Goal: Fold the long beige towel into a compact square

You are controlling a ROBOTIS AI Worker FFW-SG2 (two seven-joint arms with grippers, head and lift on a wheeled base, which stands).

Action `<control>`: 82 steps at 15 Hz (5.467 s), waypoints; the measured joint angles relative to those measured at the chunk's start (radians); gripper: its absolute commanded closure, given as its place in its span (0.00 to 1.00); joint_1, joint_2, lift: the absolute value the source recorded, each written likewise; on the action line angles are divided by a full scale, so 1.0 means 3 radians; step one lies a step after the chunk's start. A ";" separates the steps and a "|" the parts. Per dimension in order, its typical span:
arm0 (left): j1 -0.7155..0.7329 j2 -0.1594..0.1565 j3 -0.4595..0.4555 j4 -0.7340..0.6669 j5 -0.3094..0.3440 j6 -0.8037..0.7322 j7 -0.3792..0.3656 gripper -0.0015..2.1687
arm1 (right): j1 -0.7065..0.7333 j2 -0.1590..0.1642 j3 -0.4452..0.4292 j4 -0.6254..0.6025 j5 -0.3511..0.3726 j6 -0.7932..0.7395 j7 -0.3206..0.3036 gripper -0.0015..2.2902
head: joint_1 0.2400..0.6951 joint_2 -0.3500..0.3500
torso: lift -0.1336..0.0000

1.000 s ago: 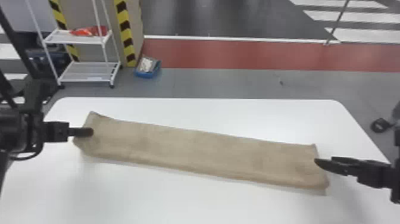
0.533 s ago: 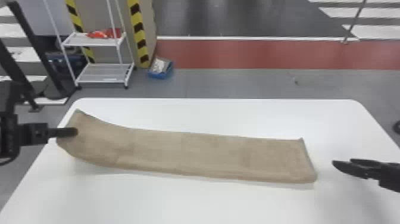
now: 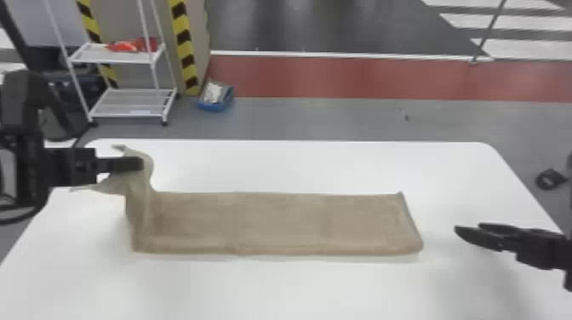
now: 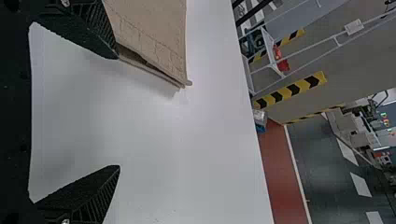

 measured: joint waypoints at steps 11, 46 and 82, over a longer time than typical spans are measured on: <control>0.0103 -0.0545 -0.1200 -0.0586 -0.0140 0.0004 0.0313 0.90 | 0.0048 -0.0014 -0.0072 -0.0041 -0.0045 0.0020 0.0018 0.01 | 1.00 0.01 | 0.07; 0.0744 0.0371 0.0847 0.0657 -0.0051 -0.1420 -0.0222 0.12 | 0.0042 -0.0055 -0.0025 0.0012 -0.0013 -0.0083 0.0006 0.01 | 1.00 0.57 | 0.07; 0.0521 0.0208 0.0519 0.0480 -0.0139 -0.0468 0.0421 0.12 | 0.0001 -0.0060 0.0008 0.0079 0.0026 -0.0130 0.0006 0.01 | 1.00 0.53 | 0.07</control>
